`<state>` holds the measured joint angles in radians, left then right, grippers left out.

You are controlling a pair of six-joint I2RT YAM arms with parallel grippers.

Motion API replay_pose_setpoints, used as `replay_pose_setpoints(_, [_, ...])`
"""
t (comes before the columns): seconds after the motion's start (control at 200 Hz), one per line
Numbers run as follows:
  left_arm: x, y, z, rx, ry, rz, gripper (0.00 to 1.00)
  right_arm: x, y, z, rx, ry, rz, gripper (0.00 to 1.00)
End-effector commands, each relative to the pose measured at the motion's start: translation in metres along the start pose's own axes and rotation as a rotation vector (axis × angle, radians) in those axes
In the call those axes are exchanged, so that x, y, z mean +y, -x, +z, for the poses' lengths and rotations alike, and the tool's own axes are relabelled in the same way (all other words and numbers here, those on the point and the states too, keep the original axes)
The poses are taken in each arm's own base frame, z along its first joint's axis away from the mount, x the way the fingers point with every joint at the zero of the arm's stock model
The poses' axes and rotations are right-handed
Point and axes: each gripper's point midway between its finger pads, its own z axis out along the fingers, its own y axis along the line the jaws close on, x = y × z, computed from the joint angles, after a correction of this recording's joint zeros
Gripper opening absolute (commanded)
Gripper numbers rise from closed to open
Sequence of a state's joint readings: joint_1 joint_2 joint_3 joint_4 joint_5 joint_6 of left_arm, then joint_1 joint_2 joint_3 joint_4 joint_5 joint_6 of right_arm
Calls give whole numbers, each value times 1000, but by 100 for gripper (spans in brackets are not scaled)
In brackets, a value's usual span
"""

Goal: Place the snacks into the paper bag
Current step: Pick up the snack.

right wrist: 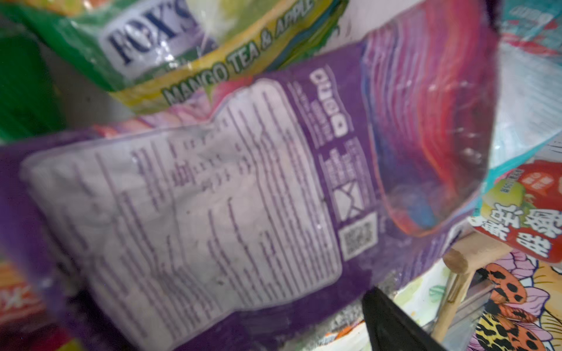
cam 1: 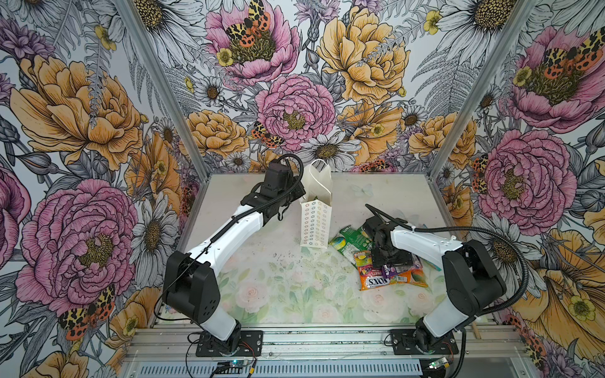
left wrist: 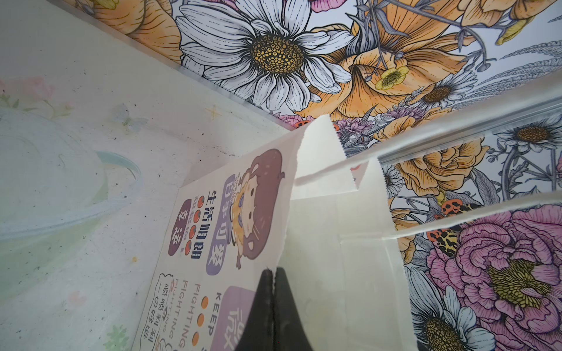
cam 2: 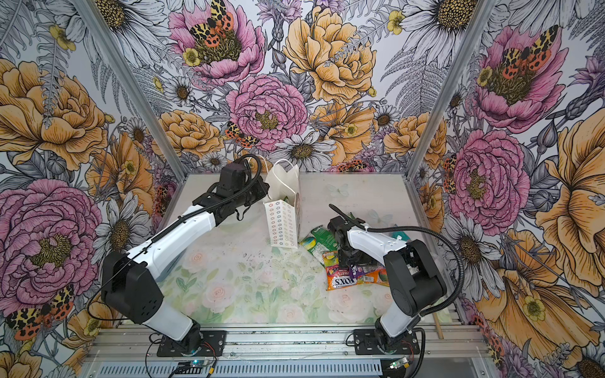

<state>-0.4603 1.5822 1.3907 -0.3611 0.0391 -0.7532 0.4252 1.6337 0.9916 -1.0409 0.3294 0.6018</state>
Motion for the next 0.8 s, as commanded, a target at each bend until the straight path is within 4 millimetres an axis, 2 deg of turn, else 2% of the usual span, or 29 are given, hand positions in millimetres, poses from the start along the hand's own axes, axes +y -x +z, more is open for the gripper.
replay_pose_setpoints(0.0, [6, -5, 6, 18, 6, -11, 0, 11, 10, 10, -19, 36, 5, 87])
replay_pose_setpoints(0.05, [5, -5, 6, 17, 5, -11, 0, 14, 11, 12, -18, 58, 3, 83])
replay_pose_setpoints(0.185, [5, -4, 6, 16, 5, -10, 0, 19, 14, 15, -18, 107, 9, 61])
replay_pose_setpoints(0.28, [5, -4, 6, 15, 6, -10, 0, 18, 15, 14, -27, 132, 18, 50])
replay_pose_setpoints(0.39, [3, -4, 6, 15, 3, -12, 0, 16, 19, 3, -62, 188, 38, 34])
replay_pose_setpoints(0.56, [-2, -4, 5, 15, -15, -20, 0, 17, 24, -21, -126, 298, 52, 0])
replay_pose_setpoints(0.796, [-4, -5, 8, 22, -20, -19, 0, 22, 30, -60, -207, 457, 41, 0])
